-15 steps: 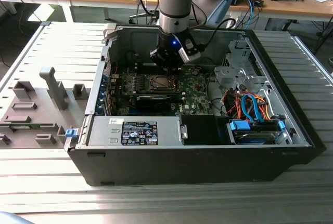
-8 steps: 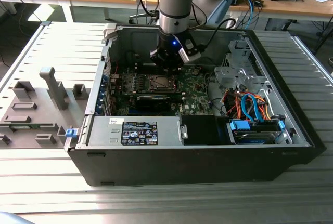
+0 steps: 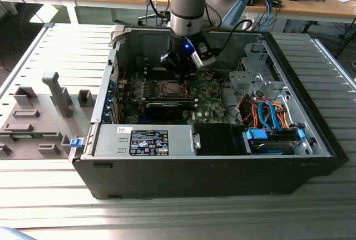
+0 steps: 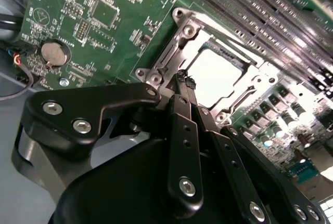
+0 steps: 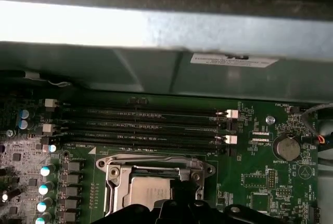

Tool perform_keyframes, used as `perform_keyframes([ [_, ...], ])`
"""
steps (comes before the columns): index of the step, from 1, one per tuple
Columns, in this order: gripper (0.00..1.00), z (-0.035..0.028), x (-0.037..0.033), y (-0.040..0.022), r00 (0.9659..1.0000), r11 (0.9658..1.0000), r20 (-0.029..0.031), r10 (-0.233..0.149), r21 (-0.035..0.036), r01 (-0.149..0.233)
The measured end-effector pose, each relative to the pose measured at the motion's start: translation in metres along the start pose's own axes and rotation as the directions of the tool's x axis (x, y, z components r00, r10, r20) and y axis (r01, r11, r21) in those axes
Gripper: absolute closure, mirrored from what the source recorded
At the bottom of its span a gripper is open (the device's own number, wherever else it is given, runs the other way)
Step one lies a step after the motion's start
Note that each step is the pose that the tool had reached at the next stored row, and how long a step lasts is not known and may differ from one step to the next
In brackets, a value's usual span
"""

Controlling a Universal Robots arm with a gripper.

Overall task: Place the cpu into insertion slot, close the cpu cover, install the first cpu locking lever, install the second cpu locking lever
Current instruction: 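Install the first cpu locking lever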

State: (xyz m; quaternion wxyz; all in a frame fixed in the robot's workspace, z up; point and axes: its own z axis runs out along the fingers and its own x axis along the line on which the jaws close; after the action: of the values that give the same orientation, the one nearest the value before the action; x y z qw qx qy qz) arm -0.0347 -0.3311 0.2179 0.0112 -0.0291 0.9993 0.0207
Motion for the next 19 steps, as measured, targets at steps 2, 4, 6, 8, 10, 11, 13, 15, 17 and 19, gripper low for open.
perform_keyframes([
  [2, 0.89, -0.0001, 0.0002, -0.0026, 1.0, 1.0, 0.0, 0.0, 0.0008, 0.0],
  [4, 0.89, -0.0002, 0.0003, -0.0057, 1.0, 1.0, -0.0001, 0.0, 0.002, 0.0],
  [6, 0.89, -0.0004, 0.0006, -0.0099, 1.0, 1.0, -0.0002, 0.0, 0.0029, 0.0],
  [8, 0.89, -0.0005, 0.0008, -0.0131, 1.0, 1.0, -0.0002, 0.0, 0.0033, 0.0],
  [10, 0.89, -0.0007, 0.0009, -0.016, 1.0, 1.0, -0.0003, 0.0, 0.004, 0.0],
  [11, 0.89, -0.0007, 0.001, -0.0171, 1.0, 1.0, -0.0002, 0.0, 0.0042, 0.0],
  [13, 0.89, -0.0008, 0.0011, -0.0197, 1.0, 1.0, -0.0002, 0.0, 0.0043, 0.0],
  [15, 0.89, -0.0011, 0.0012, -0.0204, 1.0, 1.0, -0.0003, 0.0, 0.0046, 0.0],
  [17, 0.89, -0.0018, 0.0012, -0.021, 1.0, 1.0, -0.0003, 0.0, 0.0046, 0.0],
  [19, 0.89, -0.0037, 0.0012, -0.0214, 1.0, 1.0, -0.0002, 0.0, 0.0044, 0.0],
])
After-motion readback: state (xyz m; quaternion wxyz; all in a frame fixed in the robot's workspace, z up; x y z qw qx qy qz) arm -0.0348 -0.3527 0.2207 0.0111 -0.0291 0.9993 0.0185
